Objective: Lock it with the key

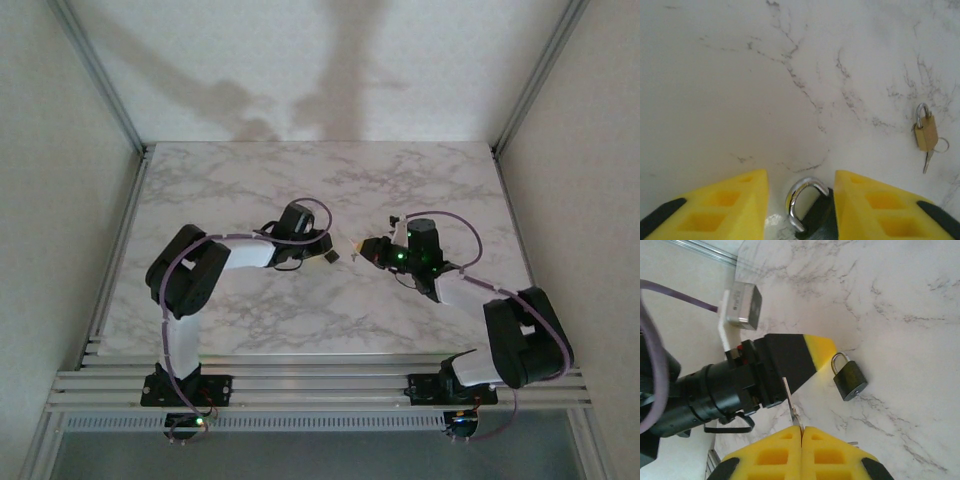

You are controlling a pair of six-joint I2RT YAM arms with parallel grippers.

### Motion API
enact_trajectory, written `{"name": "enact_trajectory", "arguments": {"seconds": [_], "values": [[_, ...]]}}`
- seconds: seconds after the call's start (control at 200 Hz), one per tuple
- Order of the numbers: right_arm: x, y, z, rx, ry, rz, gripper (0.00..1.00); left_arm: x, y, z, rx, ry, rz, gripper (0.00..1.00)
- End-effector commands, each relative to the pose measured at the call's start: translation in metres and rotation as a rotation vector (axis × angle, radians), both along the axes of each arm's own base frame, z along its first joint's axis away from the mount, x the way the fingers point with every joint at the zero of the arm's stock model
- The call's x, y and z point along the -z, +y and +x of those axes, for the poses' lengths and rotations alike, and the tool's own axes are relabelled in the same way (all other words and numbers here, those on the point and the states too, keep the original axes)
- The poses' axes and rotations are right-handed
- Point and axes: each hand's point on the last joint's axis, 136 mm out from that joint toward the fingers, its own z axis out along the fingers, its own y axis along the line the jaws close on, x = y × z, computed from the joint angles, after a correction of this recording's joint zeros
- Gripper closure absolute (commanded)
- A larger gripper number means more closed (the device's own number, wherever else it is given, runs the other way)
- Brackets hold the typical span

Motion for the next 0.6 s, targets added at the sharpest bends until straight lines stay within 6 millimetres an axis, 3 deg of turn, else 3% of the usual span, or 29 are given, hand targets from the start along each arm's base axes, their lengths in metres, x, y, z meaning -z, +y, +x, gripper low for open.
{"name": "enact_trajectory", "arguments": {"seconds": [0.0,0.21,0.486,0.596], "values": [[-0.009,0.007,0.014,-0.012,-0.038,0.019,1.0,-0.028,0.017,0.01,-0.028,-0.045,0.036,0.51],[0.025,0.012,0.032,-0.003,0.034,-0.081,1.0,-0.082,0.041,0.005,-0.096,-0.139,0.027,0.25],[0.069,0.014,0.048,-0.006,0.136,-0.235,1.0,-0.133,0.085,-0.032,-0.201,-0.202,0.031,0.05],[0.082,0.016,0.051,-0.012,0.173,-0.276,1.0,-0.153,0.106,-0.047,-0.238,-0.233,0.038,0.0]]}}
